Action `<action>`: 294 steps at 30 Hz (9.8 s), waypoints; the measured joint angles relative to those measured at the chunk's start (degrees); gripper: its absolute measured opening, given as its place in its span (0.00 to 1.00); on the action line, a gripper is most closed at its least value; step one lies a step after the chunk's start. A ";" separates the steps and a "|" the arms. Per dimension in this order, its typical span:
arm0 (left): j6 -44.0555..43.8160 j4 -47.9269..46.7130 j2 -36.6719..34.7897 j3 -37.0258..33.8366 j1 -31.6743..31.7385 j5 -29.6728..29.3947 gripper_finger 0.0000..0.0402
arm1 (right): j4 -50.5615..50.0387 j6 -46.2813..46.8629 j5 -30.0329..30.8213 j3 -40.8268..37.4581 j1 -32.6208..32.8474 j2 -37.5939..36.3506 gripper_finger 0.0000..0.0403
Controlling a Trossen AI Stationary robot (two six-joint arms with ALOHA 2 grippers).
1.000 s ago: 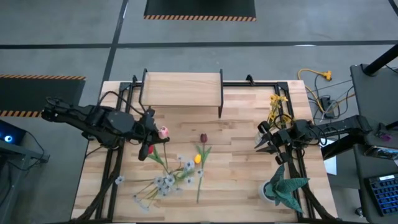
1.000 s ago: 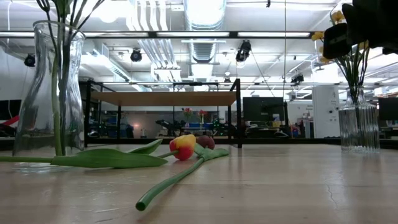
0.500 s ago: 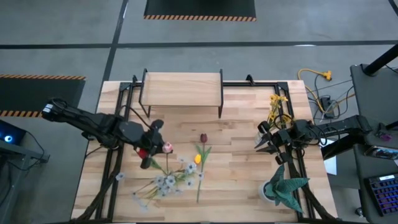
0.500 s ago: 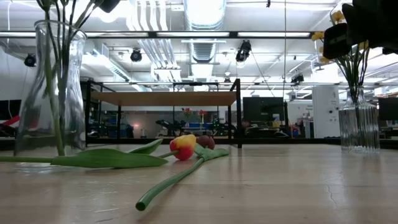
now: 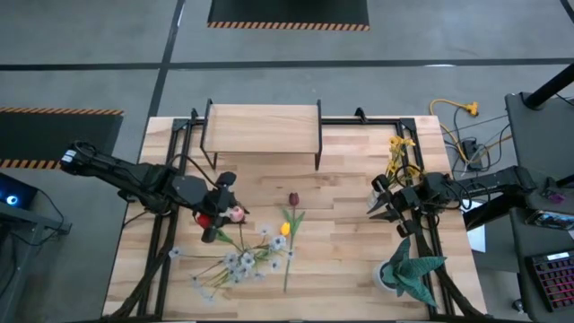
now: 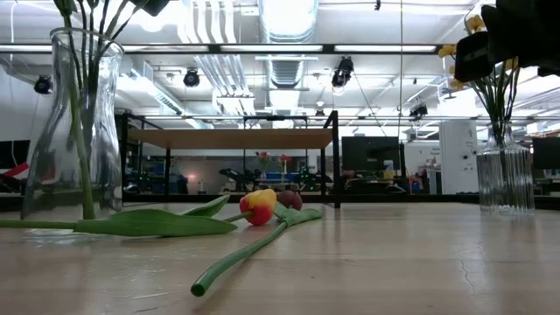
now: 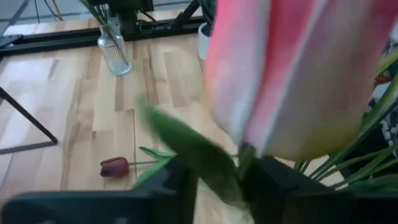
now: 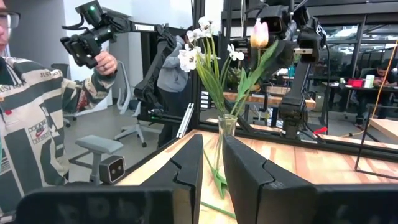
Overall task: Pick and place flowers into a vace then onto a shelf
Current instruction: Put the pink flower into the left transparent vase, then move the left transparent vase to the center, then put the yellow flower into the left transparent vase
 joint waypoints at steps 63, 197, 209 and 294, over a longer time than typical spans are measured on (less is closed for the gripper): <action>-30.23 -5.25 -16.52 -30.74 -1.34 8.09 0.70 | 0.07 -0.02 -0.02 0.00 0.00 -0.02 0.13; -4.53 66.31 21.75 -38.47 14.88 -13.90 0.47 | 0.09 -1.26 2.03 0.02 -0.02 0.00 0.13; -5.60 63.53 21.29 -38.47 14.88 -13.72 0.74 | 0.11 -1.09 2.03 0.02 -0.02 -0.01 0.13; -69.14 -16.93 34.78 6.62 -19.04 -8.37 0.78 | 6.48 -2.33 1.92 1.07 0.00 0.35 0.23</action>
